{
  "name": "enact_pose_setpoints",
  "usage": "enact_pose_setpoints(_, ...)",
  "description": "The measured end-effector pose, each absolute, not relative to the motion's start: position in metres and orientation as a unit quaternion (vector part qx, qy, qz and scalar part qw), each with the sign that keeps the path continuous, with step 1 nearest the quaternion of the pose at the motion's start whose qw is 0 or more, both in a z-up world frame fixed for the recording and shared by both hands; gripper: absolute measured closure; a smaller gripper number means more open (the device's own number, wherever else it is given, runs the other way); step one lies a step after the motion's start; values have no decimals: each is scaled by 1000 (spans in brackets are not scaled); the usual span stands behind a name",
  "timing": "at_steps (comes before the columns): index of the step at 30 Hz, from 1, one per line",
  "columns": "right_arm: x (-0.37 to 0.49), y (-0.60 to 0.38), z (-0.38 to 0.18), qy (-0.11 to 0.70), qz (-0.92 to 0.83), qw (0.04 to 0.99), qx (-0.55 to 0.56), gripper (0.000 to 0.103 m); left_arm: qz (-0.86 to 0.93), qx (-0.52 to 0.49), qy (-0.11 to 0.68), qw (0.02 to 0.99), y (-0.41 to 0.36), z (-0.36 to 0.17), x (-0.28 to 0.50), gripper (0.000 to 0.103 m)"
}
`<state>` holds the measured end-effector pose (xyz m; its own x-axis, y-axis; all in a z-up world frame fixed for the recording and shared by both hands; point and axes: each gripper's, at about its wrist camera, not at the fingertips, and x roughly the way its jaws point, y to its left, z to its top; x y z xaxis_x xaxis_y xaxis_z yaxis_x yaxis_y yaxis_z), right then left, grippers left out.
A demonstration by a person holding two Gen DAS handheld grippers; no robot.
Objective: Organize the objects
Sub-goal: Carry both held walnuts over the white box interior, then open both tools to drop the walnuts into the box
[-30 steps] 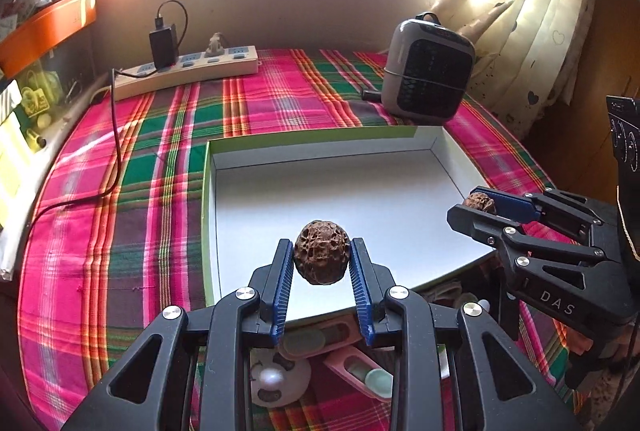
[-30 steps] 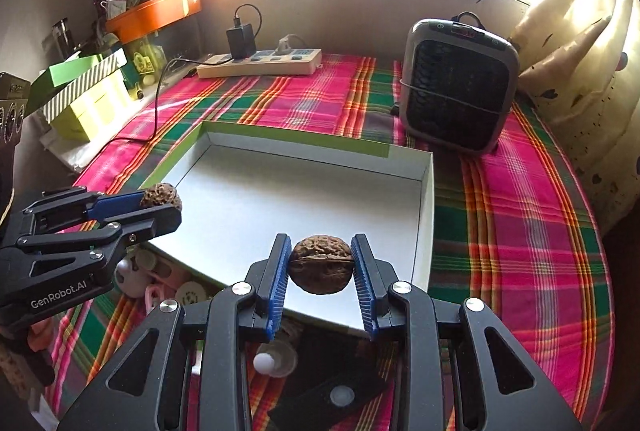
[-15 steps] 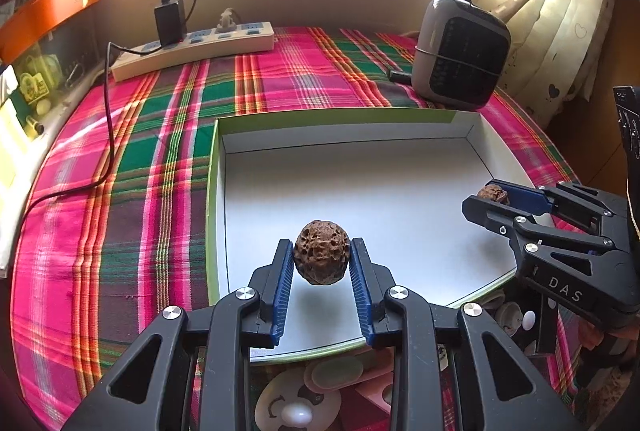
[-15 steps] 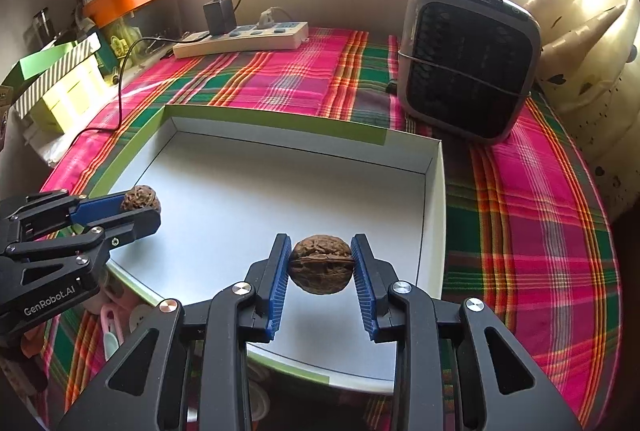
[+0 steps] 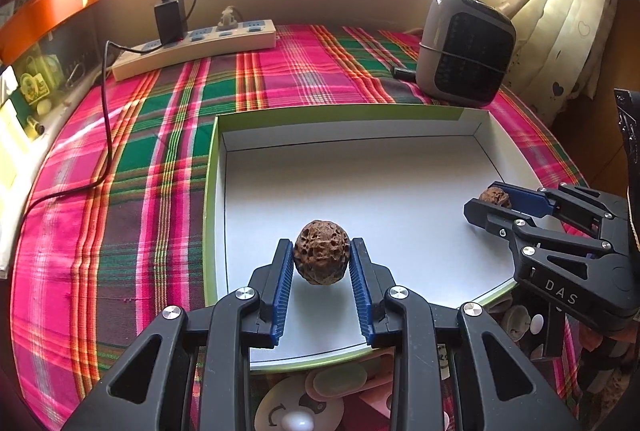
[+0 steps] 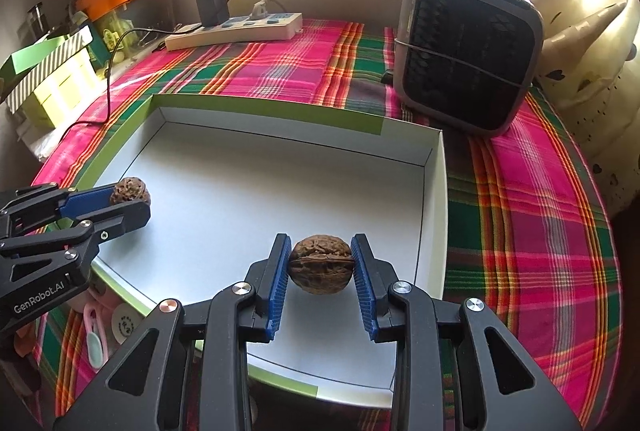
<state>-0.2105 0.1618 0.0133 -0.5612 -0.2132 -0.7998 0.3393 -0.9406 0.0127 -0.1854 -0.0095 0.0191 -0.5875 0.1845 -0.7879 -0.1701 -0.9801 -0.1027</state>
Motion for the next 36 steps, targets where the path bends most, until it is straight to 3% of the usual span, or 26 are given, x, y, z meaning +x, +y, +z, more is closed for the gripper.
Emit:
enact_pose_setpoints(17, -210, 159, 12, 75, -881, 153, 441, 71, 890, -445, 0, 98, -8, 19, -186, 75)
enact_pose_setpoints(21, -210, 159, 12, 74, -880, 153, 444, 70, 890, -444, 0, 99, -8, 20, -186, 70)
enact_pose_setpoints(25, -208, 160, 13, 70, -881, 152, 442, 59, 891, -444, -7, 98, -10, 21, -185, 66)
enact_pose_setpoints(36, -199, 162, 21, 58, -889, 148, 429, 54, 897, -431, -11, 98, -13, 28, -176, 62)
